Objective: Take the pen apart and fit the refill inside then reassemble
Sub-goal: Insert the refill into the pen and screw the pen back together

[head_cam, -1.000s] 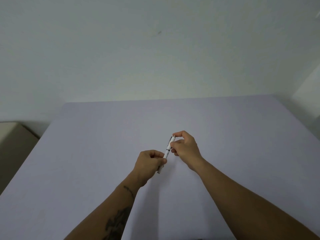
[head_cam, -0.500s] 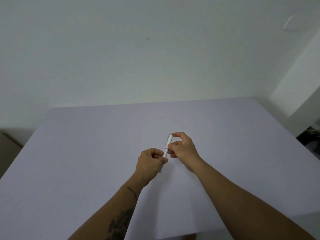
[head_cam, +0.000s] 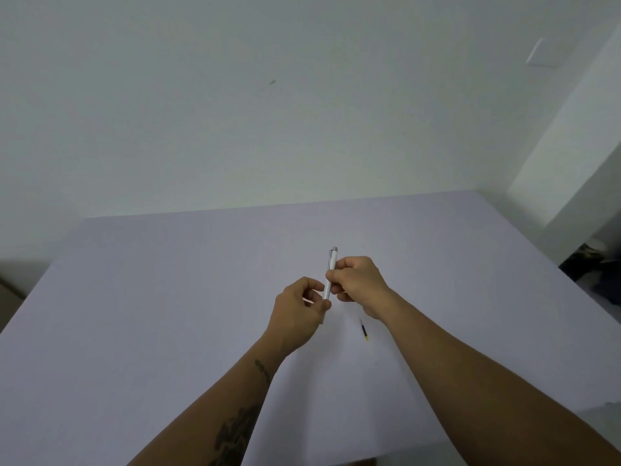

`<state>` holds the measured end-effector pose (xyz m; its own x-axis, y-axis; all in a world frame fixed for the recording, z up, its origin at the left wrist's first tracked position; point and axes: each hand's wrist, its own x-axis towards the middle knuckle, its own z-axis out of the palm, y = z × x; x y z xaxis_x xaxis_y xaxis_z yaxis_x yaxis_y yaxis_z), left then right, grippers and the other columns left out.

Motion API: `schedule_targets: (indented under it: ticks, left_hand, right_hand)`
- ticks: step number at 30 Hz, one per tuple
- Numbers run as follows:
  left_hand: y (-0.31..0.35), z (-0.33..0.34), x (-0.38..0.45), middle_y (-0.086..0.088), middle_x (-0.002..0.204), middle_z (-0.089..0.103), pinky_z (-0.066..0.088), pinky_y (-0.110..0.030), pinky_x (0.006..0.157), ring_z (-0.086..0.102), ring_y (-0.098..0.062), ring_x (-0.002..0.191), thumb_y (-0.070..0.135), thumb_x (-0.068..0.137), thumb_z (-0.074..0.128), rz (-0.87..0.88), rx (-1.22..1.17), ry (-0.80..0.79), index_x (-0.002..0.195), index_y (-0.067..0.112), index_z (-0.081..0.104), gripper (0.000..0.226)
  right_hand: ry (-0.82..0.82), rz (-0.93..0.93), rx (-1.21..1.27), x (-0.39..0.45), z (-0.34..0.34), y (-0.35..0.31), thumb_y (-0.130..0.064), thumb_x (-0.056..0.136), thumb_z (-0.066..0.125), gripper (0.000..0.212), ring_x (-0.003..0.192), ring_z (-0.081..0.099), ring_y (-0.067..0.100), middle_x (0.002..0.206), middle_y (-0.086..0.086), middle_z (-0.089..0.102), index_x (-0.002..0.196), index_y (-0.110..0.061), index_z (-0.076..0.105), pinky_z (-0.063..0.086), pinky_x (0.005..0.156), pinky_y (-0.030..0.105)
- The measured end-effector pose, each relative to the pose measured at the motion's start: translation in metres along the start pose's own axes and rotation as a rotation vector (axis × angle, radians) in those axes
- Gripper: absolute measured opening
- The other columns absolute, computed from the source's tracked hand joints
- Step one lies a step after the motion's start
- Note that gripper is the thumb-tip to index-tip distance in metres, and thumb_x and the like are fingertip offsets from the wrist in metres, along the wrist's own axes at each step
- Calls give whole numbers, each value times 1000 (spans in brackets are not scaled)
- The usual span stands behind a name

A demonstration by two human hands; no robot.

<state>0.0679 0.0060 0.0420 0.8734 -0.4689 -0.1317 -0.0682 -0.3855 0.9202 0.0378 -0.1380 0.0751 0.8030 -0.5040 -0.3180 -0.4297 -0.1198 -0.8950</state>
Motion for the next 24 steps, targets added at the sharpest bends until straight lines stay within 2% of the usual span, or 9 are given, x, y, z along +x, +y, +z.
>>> schedule_targets:
  ticks: [2, 4, 10, 14, 17, 20, 22, 24]
  left_hand:
    - [0, 0, 1, -1, 83, 67, 58, -27, 66, 69, -17, 71, 15, 86, 70, -20, -1, -33, 103, 24, 63, 21]
    - [-2, 2, 5, 1, 78, 67, 59, -31, 68, 70, -18, 70, 14, 84, 72, -34, -1, -8, 99, 22, 63, 19]
    - [-10, 7, 9, -2, 76, 71, 61, -35, 73, 72, -19, 71, 20, 82, 74, -79, -30, -37, 92, 18, 66, 14]
    - [-26, 7, 12, -1, 90, 68, 57, -29, 75, 66, -19, 82, 24, 90, 64, -88, 191, -46, 97, 20, 65, 8]
    - [-46, 4, 13, -1, 115, 63, 53, -29, 88, 61, -17, 99, 20, 91, 58, -114, 430, -126, 117, 20, 60, 26]
    - [-65, 4, 10, -2, 145, 43, 42, -36, 104, 46, -24, 128, 28, 91, 55, -131, 698, -245, 142, 19, 42, 54]
    - [-76, 7, 7, -5, 159, 23, 28, -45, 115, 26, -28, 143, 37, 92, 51, -119, 864, -293, 151, 19, 24, 68]
    - [-86, 11, 2, -7, 164, 0, 10, -53, 119, 1, -30, 150, 47, 93, 45, -121, 990, -338, 155, 21, 7, 77]
  right_hand:
    - [-6, 9, 30, 2, -1, 0, -10, 90, 65, 8, 64, 68, 13, 85, 10, 74, 94, -6, 71, 55, 55, 22]
    - [-22, 26, 53, 7, -1, 1, -9, 89, 65, 9, 65, 67, 14, 85, 10, 74, 96, -6, 71, 56, 56, 23]
    - [7, 17, 5, 17, 0, 12, -8, 87, 68, 9, 68, 68, 15, 83, 7, 72, 95, -8, 72, 57, 61, 25]
    - [22, 71, -97, 30, -2, 32, -5, 84, 65, 10, 69, 67, 19, 82, 9, 72, 89, -9, 73, 61, 66, 31]
    - [-24, 133, -232, 36, 3, 56, -5, 78, 62, 12, 69, 68, 23, 81, 13, 73, 83, -7, 74, 61, 70, 38]
    - [-52, 131, -384, 37, 15, 78, -9, 76, 59, 15, 66, 63, 26, 76, 14, 70, 82, -1, 70, 55, 62, 34]
    - [-58, 117, -480, 35, 22, 88, -12, 76, 58, 16, 65, 59, 23, 72, 6, 65, 84, -4, 68, 47, 58, 29]
    - [-60, 100, -533, 35, 28, 94, -14, 77, 60, 18, 74, 61, 23, 83, 2, 64, 94, -12, 67, 44, 61, 28]
